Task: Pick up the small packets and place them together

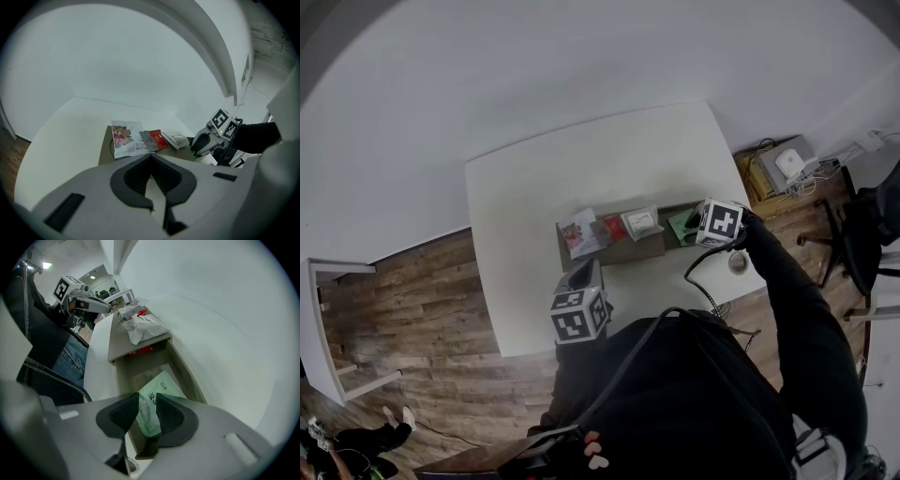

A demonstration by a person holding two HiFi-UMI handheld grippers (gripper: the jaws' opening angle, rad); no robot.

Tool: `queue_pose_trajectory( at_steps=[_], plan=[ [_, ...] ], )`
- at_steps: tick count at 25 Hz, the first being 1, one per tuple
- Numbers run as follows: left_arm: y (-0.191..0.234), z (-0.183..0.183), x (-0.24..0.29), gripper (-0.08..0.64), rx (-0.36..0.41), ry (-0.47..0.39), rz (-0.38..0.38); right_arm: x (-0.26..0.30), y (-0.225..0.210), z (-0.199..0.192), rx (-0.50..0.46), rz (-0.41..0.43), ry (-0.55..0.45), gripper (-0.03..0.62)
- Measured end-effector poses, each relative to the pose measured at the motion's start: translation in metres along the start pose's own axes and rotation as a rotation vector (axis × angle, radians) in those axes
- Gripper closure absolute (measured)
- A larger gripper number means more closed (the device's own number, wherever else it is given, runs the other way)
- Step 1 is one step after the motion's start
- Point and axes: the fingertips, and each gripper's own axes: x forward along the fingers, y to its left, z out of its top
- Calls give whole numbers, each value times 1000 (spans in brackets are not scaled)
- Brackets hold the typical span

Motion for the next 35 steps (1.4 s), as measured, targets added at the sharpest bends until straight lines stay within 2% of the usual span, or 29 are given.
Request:
queue_pose_trajectory(
  at_steps=[6, 9, 15, 27, 35],
  plan=[
    [1, 0, 1, 560, 2, 0, 1, 8, 0, -6, -3, 48, 71, 486],
    [2, 1, 1, 561, 0, -3, 4, 11, 0, -9, -31, 46, 116, 486],
    [2, 1, 2, 560, -5, -5, 0, 14, 3, -11, -13, 69, 163, 487],
    [2, 1, 0, 560, -11, -10, 1, 16, 4, -4, -31, 102, 196, 506],
    [2, 2, -1, 561, -13, -14, 1, 13, 8, -4, -37, 90, 199, 571]
  ],
)
